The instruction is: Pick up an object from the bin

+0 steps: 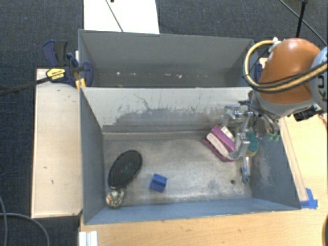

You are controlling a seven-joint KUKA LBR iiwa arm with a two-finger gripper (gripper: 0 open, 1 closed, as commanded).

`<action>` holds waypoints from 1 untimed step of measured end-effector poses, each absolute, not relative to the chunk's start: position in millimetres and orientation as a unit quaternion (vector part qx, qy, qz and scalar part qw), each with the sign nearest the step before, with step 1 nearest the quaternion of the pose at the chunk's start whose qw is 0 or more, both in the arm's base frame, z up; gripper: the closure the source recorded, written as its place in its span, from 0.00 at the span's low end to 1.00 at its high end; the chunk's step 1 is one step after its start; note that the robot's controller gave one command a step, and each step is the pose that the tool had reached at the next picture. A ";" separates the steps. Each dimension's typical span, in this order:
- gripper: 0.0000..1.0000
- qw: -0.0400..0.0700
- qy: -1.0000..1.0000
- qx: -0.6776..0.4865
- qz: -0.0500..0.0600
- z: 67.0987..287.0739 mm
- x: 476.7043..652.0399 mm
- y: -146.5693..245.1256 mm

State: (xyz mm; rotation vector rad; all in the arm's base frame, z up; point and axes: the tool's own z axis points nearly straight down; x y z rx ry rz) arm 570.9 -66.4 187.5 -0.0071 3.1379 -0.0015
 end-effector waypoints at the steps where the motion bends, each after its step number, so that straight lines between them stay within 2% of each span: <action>1: 0.00 -0.001 0.993 0.121 0.000 128.1 586.2 -72.6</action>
Offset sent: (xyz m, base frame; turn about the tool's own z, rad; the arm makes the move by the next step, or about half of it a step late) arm 0.0155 -0.0064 -0.0580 0.2472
